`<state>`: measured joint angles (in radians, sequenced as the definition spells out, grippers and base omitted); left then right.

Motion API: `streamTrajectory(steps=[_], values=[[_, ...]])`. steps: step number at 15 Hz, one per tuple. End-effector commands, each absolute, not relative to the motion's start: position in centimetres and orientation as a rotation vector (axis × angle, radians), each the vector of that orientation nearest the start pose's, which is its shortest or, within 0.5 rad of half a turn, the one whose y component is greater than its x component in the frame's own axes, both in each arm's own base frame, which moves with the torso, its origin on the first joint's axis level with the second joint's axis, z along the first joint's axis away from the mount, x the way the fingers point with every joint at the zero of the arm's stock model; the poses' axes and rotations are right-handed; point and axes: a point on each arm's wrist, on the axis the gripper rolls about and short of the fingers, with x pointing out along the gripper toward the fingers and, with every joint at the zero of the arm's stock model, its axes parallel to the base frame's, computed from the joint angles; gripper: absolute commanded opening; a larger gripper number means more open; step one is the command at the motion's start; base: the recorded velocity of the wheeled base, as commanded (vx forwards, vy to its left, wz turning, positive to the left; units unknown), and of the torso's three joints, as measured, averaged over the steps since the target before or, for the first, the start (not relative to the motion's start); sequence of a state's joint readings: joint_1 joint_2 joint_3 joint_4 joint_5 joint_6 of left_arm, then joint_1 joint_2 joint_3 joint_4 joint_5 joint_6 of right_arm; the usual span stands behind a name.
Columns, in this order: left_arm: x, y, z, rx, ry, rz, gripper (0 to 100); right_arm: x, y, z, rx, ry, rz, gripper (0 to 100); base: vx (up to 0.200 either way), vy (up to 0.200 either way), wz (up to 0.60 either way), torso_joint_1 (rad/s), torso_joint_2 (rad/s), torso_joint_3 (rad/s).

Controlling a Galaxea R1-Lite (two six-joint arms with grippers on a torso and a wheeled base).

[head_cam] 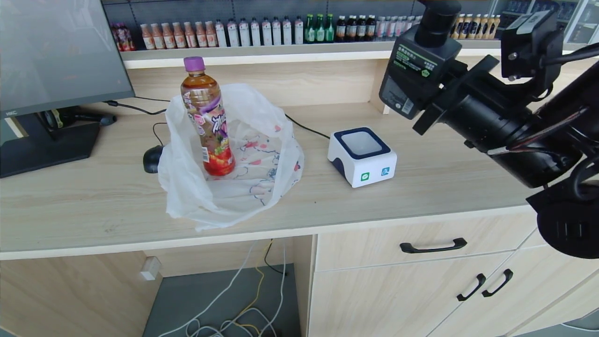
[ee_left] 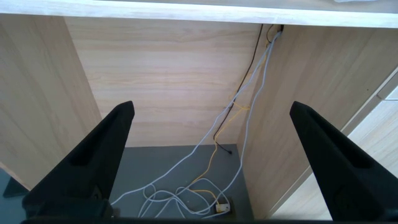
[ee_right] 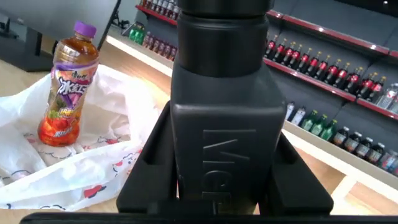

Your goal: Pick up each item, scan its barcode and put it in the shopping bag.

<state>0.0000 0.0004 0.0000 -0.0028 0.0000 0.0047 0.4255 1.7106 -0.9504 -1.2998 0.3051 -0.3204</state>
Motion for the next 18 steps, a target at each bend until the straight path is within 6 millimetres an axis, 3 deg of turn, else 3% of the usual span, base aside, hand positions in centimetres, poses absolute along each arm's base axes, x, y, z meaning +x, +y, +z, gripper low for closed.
streamTrajectory(steps=[1,3,10,16,18], values=[[-2.3,0.0,7.6,0.005,-0.003,0.0,100,25.7,13.1,26.5,-0.151,-0.624,0.579,0,0.0,0.0,0.0,0.0,0.0,0.0],[-2.3,0.0,7.6,0.005,-0.003,0.0,100,24.6,12.9,24.5,-0.078,-0.574,0.547,0,0.0,0.0,0.0,0.0,0.0,0.0],[-2.3,0.0,7.6,0.005,-0.003,0.0,100,23.3,14.5,23.8,0.104,-0.483,0.319,0,0.0,0.0,0.0,0.0,0.0,0.0],[-2.3,0.0,7.6,0.002,-0.003,0.0,100,23.5,14.6,23.5,0.151,-0.465,0.313,0,0.0,0.0,0.0,0.0,0.0,0.0],[-2.3,0.0,7.6,0.002,-0.003,0.0,100,23.7,14.7,23.6,0.152,-0.471,0.312,0,0.0,0.2,0.0,0.0,0.0,0.002]])
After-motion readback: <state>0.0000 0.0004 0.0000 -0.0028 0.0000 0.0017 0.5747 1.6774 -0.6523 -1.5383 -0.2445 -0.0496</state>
